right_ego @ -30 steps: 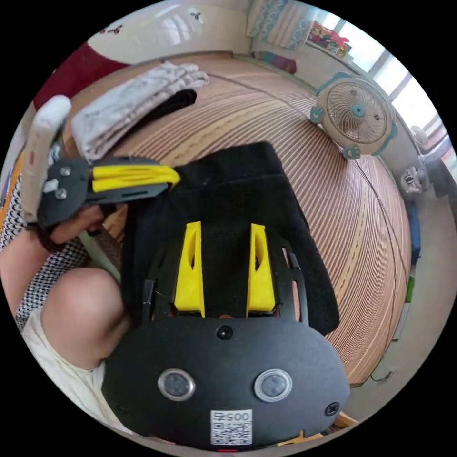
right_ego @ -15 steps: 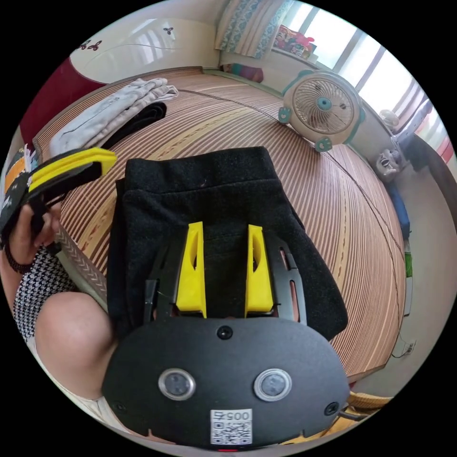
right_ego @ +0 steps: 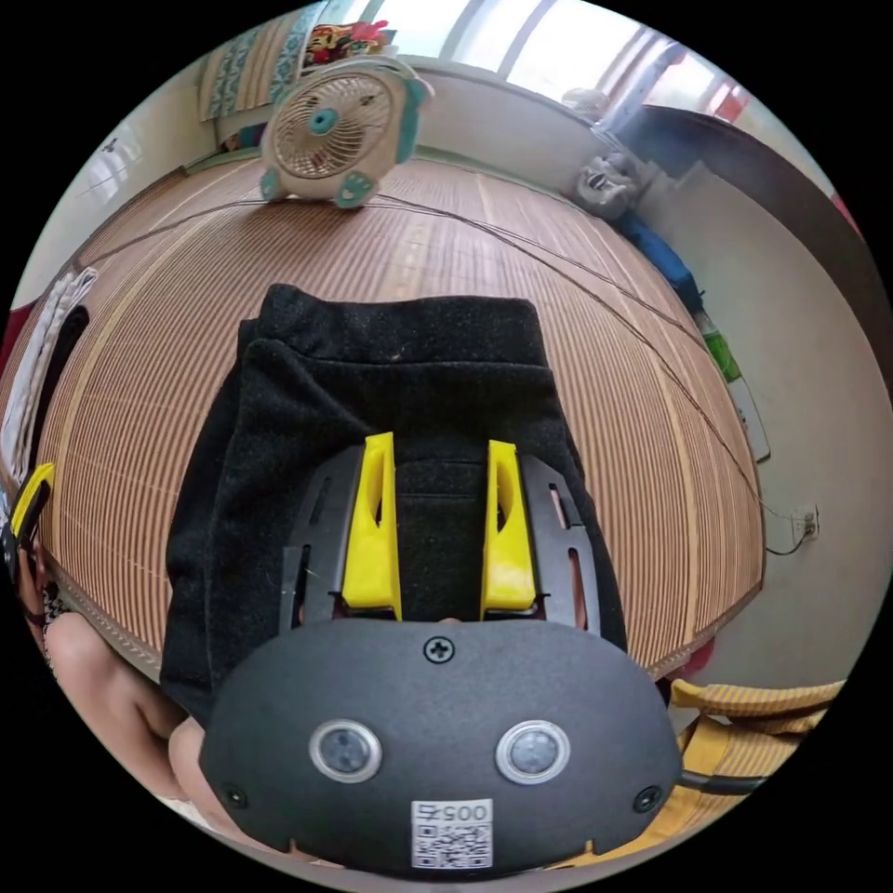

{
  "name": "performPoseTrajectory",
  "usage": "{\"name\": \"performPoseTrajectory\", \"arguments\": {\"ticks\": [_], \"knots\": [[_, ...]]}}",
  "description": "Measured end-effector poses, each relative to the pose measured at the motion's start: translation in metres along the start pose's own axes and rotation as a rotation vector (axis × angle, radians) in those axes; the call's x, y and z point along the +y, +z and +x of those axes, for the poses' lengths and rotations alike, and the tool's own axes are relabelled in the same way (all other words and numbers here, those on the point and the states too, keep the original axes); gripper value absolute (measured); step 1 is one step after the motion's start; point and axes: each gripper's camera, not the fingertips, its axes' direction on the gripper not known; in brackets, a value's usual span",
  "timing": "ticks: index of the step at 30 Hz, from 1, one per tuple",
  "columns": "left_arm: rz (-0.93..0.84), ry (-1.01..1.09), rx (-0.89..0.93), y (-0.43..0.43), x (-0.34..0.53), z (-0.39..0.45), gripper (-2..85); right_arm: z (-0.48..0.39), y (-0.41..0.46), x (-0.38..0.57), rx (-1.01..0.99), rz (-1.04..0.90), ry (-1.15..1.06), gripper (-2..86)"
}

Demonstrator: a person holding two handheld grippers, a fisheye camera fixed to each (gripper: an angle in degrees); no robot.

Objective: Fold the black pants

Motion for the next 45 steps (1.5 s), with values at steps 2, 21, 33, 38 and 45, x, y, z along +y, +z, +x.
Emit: {"name": "performPoseTrajectory", "arguments": {"ticks": [2,21,33,38,45], "knots": [[0.003,0.004,-0.012,0.0,0.002,0.002,0.9,0.031,0.006,0.002,-0.011,0.0,0.035,10.2],[0.001,-0.019,0.034,-0.006,0.022,-0.013,-0.7,0.171,0.04,0.0,0.16,0.028,0.002,10.4],[0.004,-0.086,0.148,-0.012,0.036,-0.042,-0.6,0.098,-0.045,0.036,-0.015,0.138,0.119,10.2],[0.002,-0.092,0.135,-0.017,0.042,-0.044,-0.6,0.0,-0.098,0.078,-0.28,0.235,0.157,9.7],[0.014,-0.106,0.149,-0.039,0.082,-0.045,-0.6,-0.108,-0.117,0.118,-0.433,0.225,0.099,6.5]]}}
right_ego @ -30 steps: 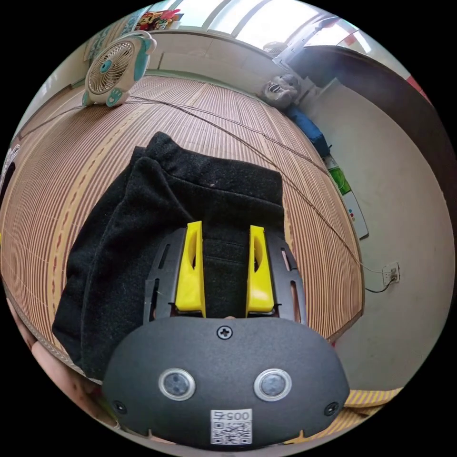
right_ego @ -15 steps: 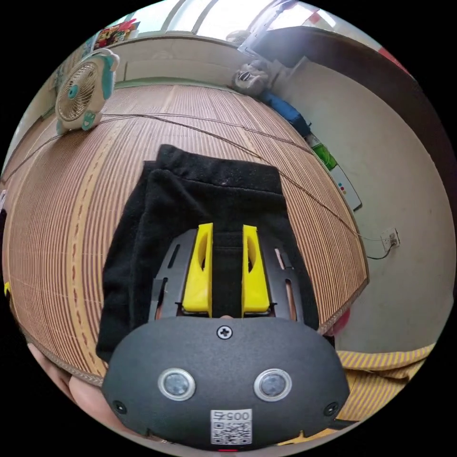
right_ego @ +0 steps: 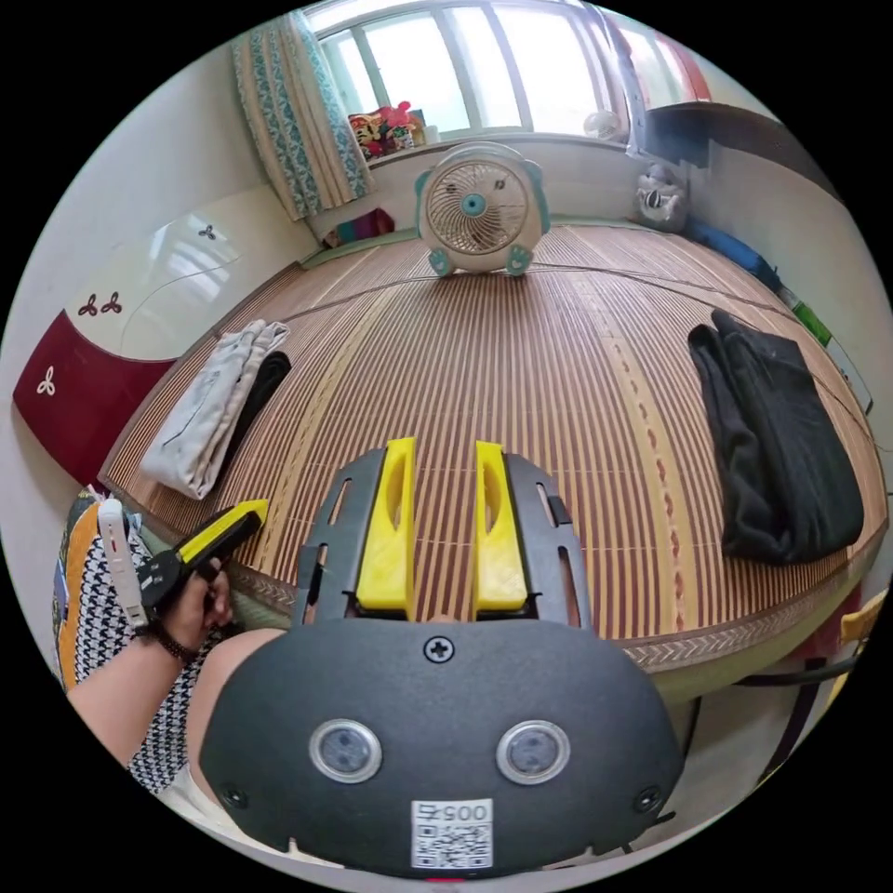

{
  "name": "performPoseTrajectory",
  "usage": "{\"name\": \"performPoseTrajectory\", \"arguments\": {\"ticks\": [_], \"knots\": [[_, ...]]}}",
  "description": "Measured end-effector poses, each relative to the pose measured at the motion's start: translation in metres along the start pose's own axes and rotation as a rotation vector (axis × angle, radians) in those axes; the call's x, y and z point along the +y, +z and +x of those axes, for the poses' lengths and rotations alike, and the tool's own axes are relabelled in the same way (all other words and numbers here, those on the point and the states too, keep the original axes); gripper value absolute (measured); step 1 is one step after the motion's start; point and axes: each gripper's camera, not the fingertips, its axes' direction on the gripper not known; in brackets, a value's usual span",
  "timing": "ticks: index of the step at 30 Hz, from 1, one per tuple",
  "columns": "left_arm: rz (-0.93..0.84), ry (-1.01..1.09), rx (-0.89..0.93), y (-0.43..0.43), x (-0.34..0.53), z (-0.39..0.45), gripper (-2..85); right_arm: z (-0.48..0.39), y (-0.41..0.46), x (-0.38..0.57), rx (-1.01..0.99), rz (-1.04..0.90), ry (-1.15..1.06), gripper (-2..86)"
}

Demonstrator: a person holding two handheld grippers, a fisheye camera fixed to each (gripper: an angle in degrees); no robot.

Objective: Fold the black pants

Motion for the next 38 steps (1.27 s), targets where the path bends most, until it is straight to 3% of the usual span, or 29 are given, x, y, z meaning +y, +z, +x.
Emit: {"name": "performPoseTrajectory", "arguments": {"ticks": [9,13,23,38], "knots": [[-0.048,0.024,-0.022,-0.044,0.052,0.003,0.7,0.013,-0.023,0.02,-0.027,0.052,0.139,4.3],[-0.095,0.038,-0.108,-0.064,0.06,0.005,3.2,-0.002,-0.031,0.032,0.019,0.052,0.08,4.1],[0.201,-0.133,-0.104,-0.156,0.09,-0.032,10.3,0.014,-0.043,0.049,-0.032,0.063,0.125,3.5],[0.1,-0.385,-0.059,-0.113,0.022,-0.101,13.8,0.004,-0.028,0.05,-0.079,0.056,0.14,3.7]]}}
